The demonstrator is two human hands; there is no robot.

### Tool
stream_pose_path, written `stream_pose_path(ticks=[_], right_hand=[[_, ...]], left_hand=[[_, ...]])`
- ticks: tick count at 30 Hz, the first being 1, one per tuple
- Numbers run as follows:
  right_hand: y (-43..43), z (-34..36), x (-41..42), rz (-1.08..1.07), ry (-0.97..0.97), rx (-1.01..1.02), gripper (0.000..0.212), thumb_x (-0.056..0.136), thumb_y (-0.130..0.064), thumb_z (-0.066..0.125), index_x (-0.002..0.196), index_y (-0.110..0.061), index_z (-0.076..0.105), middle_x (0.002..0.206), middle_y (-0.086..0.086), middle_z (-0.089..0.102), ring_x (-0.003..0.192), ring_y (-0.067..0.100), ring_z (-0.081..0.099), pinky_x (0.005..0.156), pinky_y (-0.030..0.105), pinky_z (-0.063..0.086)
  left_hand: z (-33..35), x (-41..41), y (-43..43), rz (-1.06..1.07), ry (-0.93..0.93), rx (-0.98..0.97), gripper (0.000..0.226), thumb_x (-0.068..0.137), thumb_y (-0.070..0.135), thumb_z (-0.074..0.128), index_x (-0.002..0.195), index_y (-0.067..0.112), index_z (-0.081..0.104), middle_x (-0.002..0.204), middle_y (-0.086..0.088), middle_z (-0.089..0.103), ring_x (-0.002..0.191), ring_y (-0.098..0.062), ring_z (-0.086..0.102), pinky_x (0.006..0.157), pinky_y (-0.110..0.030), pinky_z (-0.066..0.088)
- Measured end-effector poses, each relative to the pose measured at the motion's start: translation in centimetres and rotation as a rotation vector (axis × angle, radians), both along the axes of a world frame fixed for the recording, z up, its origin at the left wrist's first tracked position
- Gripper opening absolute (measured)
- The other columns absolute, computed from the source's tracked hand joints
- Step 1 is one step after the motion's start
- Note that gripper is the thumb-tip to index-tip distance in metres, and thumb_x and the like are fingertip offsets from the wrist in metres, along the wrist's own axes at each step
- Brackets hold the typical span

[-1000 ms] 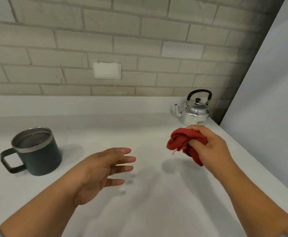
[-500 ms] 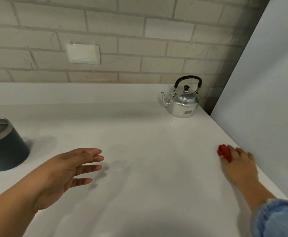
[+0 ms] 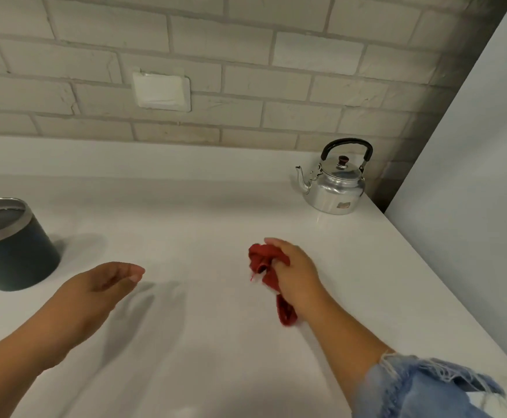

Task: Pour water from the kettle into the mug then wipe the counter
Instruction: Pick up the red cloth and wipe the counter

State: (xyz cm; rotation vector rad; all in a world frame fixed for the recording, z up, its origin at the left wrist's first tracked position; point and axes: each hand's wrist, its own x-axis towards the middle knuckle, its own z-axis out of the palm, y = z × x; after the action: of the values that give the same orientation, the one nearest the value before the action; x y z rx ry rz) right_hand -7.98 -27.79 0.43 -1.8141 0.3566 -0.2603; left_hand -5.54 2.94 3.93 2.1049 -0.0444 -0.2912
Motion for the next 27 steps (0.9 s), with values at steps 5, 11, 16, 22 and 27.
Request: stream_pose_path(ticks=[5,11,16,22,27], right_hand=[[-12.7,3.5,3.0,-0.499,0.061,0.152,0.033,0.089,-0.008,0.05,0.109,-0.028,0.067,0.09,0.003,0.072,0.07,0.019,0.067,0.067,0.033,0.058],[-21.6,-0.1,4.0,-0.431,0.632,-0.744,0.043,0.095,-0.032,0.042,0.135,-0.018,0.045,0.135,0.018,0.05,0.12,0.039,0.049,0.105,0.052,0.039],[-16.3,-1.9,7.5,-0.391,0.517,-1.008,0.05,0.095,-0.031,0.041,0.143,-0.019,0.034,0.139,0.014,0.045,0.122,0.035,0.045,0.1,0.049,0.04],[-8.5,-2.1,10.4,-0.183,0.487,-1.083,0.056,0.095,-0.023,0.039,0.149,-0.024,0.025,0.151,0.006,0.03,0.129,0.03,0.033,0.103,0.042,0.033],[-6.2,-1.5,11.6,0.129,0.121,-0.478,0.044,0.093,-0.006,0.046,0.134,-0.019,0.055,0.121,0.0,0.064,0.101,0.016,0.056,0.096,0.026,0.044]], left_hand=[[-1.4,1.4,0.0,-0.082,-0.23,0.403,0.023,0.086,0.037,0.056,0.109,0.037,0.061,0.122,0.007,0.06,0.095,-0.013,0.055,0.086,-0.03,0.041],[-4.5,3.4,0.4,-0.204,-0.3,0.738,0.037,0.087,0.034,0.054,0.12,0.019,0.061,0.136,0.001,0.054,0.119,-0.022,0.055,0.092,-0.031,0.044],[-6.9,4.9,1.7,-0.156,-0.332,0.797,0.037,0.08,0.025,0.066,0.117,0.029,0.064,0.131,0.003,0.059,0.109,-0.025,0.064,0.084,-0.04,0.052],[-7.9,5.4,2.6,-0.164,-0.38,0.781,0.044,0.079,0.016,0.065,0.119,0.035,0.061,0.129,0.015,0.054,0.112,-0.024,0.062,0.089,-0.042,0.05],[-6.3,4.9,2.2,-0.167,-0.332,0.76,0.045,0.083,0.017,0.061,0.123,0.037,0.059,0.133,0.016,0.052,0.116,-0.021,0.06,0.094,-0.039,0.047]])
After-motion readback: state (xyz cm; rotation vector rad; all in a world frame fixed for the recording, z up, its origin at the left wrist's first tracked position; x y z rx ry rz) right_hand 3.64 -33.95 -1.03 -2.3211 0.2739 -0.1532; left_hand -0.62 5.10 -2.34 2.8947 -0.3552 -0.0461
